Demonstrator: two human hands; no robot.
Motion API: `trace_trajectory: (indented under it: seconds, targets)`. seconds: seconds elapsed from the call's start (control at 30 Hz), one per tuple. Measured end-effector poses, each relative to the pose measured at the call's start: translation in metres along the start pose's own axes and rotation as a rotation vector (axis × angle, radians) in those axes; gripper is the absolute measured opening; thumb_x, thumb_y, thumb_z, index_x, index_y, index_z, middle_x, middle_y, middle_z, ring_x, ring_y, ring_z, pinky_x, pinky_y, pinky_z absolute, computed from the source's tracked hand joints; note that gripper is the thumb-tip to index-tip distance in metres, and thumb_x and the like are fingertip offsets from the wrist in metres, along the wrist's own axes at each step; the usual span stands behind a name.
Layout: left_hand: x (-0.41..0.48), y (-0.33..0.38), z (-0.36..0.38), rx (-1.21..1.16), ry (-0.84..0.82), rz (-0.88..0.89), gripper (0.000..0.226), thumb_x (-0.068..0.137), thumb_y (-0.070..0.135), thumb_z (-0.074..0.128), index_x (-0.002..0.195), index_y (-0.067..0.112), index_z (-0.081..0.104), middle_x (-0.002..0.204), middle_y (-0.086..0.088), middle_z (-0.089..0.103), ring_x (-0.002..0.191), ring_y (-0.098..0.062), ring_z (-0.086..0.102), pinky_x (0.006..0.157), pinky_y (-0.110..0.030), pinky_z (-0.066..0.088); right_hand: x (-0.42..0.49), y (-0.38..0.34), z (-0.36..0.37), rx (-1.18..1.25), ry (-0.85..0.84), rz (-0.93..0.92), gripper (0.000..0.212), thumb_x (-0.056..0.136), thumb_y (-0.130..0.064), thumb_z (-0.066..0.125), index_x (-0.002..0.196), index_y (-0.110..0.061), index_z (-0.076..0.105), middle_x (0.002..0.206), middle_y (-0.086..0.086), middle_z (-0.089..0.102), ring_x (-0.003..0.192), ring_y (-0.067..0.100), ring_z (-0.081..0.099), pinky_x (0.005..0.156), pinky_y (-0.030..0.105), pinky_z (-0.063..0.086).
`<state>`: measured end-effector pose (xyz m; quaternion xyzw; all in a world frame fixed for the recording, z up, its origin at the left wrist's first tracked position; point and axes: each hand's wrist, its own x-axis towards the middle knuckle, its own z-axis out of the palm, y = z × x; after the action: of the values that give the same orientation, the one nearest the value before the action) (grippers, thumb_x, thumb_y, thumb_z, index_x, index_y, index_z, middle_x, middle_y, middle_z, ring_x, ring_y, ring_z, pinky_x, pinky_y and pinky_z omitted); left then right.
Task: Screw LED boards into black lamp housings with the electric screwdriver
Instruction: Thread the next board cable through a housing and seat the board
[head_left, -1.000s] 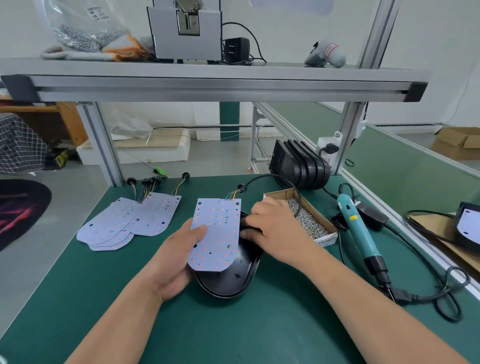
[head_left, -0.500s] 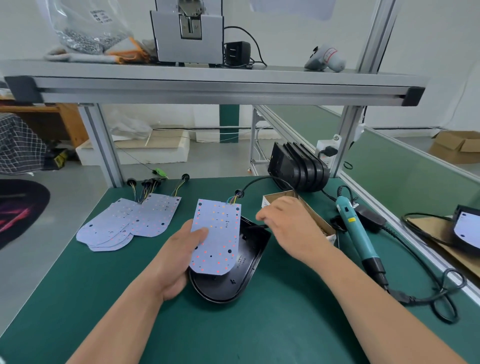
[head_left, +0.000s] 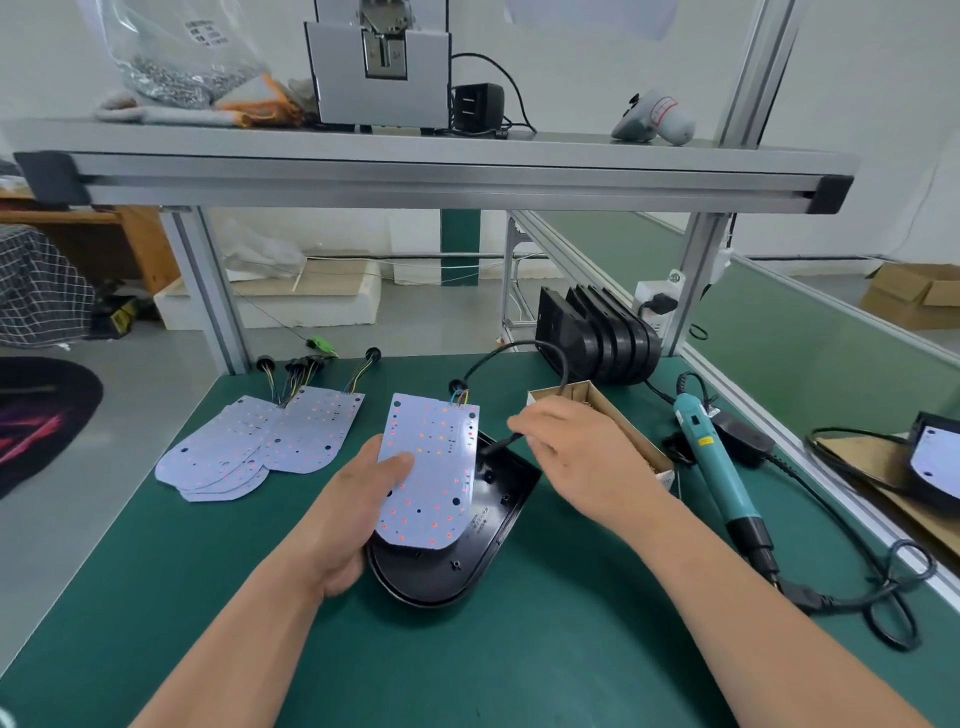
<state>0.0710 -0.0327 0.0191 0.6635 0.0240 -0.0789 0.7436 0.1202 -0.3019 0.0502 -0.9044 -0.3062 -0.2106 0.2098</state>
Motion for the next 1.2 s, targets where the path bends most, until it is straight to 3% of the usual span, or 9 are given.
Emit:
trace_trajectory:
  seconds: [0.13, 0.27, 0.43, 0.53, 0.67, 0.8, 0.93, 1.07, 1.2]
  targets:
    - [-0.001, 0.001, 0.001, -0.044, 0.027, 0.024, 0.032, 0.094, 0.037, 0.06, 0.123, 0.03, 0.071, 0.129, -0.002, 0.075, 0.12, -0.026, 0.072, 0.104, -0.051, 0.053, -0.003, -0.011, 0.005, 0.012, 0.034, -0.035, 0.023, 0.099, -0.012, 0.065, 0.119, -0.009, 0.077, 0.113, 0.002, 0.07, 0.098, 0.021, 0.067, 0.088, 0.038, 0.055]
    - [-0.002, 0.001, 0.008, -0.178, 0.001, 0.076, 0.041, 0.092, 0.03, 0.065, 0.13, 0.018, 0.062, 0.134, -0.013, 0.071, 0.122, -0.034, 0.07, 0.106, -0.058, 0.053, -0.003, -0.017, 0.008, 0.284, -0.098, 0.118, 0.06, 0.1, -0.061, 0.052, 0.141, -0.019, 0.063, 0.136, -0.01, 0.054, 0.128, -0.01, 0.044, 0.105, 0.012, 0.034]
    - [-0.01, -0.002, 0.026, -0.22, -0.202, 0.145, 0.055, 0.094, 0.018, 0.069, 0.144, 0.017, 0.045, 0.143, -0.013, 0.066, 0.131, -0.036, 0.064, 0.104, -0.047, 0.057, 0.001, -0.028, 0.022, 0.457, -0.1, 0.175, 0.062, 0.09, -0.076, 0.058, 0.141, -0.042, 0.055, 0.139, -0.019, 0.053, 0.136, -0.001, 0.045, 0.112, 0.025, 0.039]
    - [-0.012, -0.001, 0.034, -0.088, -0.268, 0.199, 0.06, 0.095, 0.025, 0.075, 0.145, 0.021, 0.042, 0.143, -0.008, 0.066, 0.131, -0.027, 0.064, 0.102, -0.037, 0.056, 0.001, -0.029, 0.028, 0.663, 0.011, 0.291, 0.041, 0.084, -0.06, 0.076, 0.121, -0.056, 0.059, 0.123, -0.03, 0.061, 0.119, -0.01, 0.056, 0.092, 0.01, 0.042]
    - [-0.003, 0.011, 0.043, -0.189, -0.089, 0.122, 0.027, 0.114, 0.03, 0.047, 0.136, 0.016, 0.055, 0.135, -0.028, 0.066, 0.093, -0.028, 0.075, 0.075, -0.033, 0.062, 0.0, -0.015, 0.032, 0.889, 0.01, 0.422, 0.052, 0.079, -0.035, 0.084, 0.126, -0.029, 0.062, 0.122, -0.016, 0.072, 0.113, 0.005, 0.068, 0.088, 0.025, 0.053]
    - [-0.008, 0.004, 0.032, -0.332, -0.149, 0.064, 0.038, 0.115, 0.035, 0.037, 0.151, 0.035, 0.048, 0.127, -0.032, 0.068, 0.096, -0.04, 0.069, 0.071, -0.049, 0.061, 0.0, -0.008, 0.033, 1.036, 0.018, 0.435, 0.054, 0.083, -0.024, 0.082, 0.132, -0.018, 0.061, 0.131, -0.002, 0.071, 0.122, 0.023, 0.067, 0.1, 0.046, 0.056]
    - [-0.004, -0.002, 0.031, 0.036, -0.094, 0.061, 0.043, 0.105, 0.005, 0.04, 0.124, 0.023, 0.075, 0.115, -0.017, 0.078, 0.092, -0.029, 0.075, 0.076, -0.046, 0.065, -0.001, -0.01, 0.037, 1.072, -0.039, 0.418, 0.056, 0.083, -0.023, 0.083, 0.134, -0.017, 0.06, 0.131, 0.003, 0.071, 0.121, 0.024, 0.067, 0.1, 0.043, 0.055]
    - [-0.003, -0.007, 0.03, 0.404, -0.055, 0.093, 0.03, 0.103, -0.003, 0.046, 0.114, 0.011, 0.07, 0.102, -0.017, 0.077, 0.076, -0.024, 0.065, 0.071, -0.042, 0.058, 0.0, -0.012, 0.036, 1.122, -0.013, 0.418, 0.056, 0.082, -0.018, 0.082, 0.134, -0.016, 0.06, 0.131, 0.007, 0.071, 0.117, 0.023, 0.067, 0.101, 0.046, 0.055]
    - [-0.002, -0.01, 0.03, 0.438, -0.08, 0.1, 0.028, 0.101, -0.005, 0.048, 0.104, 0.01, 0.071, 0.078, -0.011, 0.069, 0.061, -0.017, 0.049, 0.059, -0.032, 0.043, 0.001, -0.012, 0.035, 1.169, -0.015, 0.42, 0.056, 0.084, -0.013, 0.081, 0.136, -0.015, 0.058, 0.127, 0.01, 0.074, 0.112, 0.023, 0.069, 0.096, 0.043, 0.057]
